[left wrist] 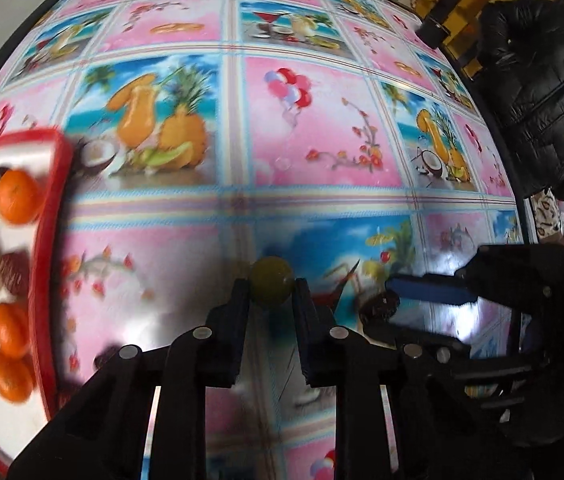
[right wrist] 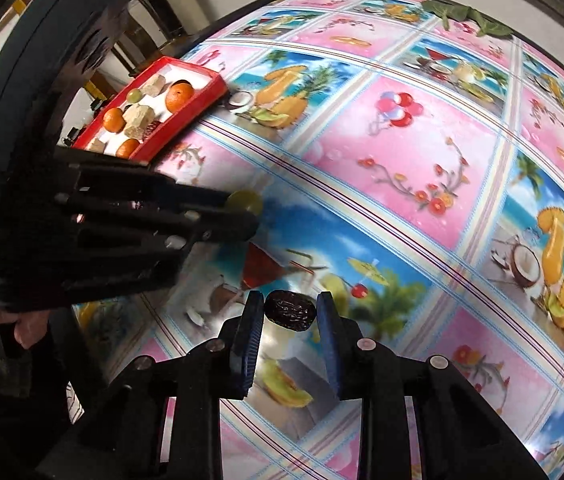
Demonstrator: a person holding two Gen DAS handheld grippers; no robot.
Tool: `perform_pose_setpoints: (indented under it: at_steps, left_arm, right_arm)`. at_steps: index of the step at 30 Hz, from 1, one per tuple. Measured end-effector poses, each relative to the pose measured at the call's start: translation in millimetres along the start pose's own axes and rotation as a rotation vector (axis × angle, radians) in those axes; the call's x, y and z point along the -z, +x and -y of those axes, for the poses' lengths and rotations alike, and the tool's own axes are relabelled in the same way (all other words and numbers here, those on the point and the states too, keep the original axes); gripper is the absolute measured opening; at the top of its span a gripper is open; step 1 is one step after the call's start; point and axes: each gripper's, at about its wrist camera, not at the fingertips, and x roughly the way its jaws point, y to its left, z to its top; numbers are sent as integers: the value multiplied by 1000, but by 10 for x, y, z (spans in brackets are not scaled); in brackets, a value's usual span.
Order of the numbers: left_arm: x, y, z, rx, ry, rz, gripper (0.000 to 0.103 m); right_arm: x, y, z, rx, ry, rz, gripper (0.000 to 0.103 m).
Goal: Organize fruits
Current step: 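Carry the green grape and the red date over the tray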
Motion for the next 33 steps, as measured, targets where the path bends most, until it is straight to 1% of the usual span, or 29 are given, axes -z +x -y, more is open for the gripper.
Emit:
perform_pose_setpoints:
  at_steps: [7, 11, 21, 33]
  left_arm:
    - [306, -223, -276, 13, -105, 12, 19]
    - [442, -347, -372, 15, -149, 33, 19]
    - [638, -592, -557, -9, -193, 77, 19]
    - [719, -813, -807, -55, -230, 117, 20]
  right_arm:
    - [-55, 44, -195, -17, -46, -2, 28]
    - [-85, 56, -335, -30, -75, 1, 28]
    - [-177, 54, -617, -49, -135, 13, 28]
    - [-277, 76, -896, -68, -198, 15, 28]
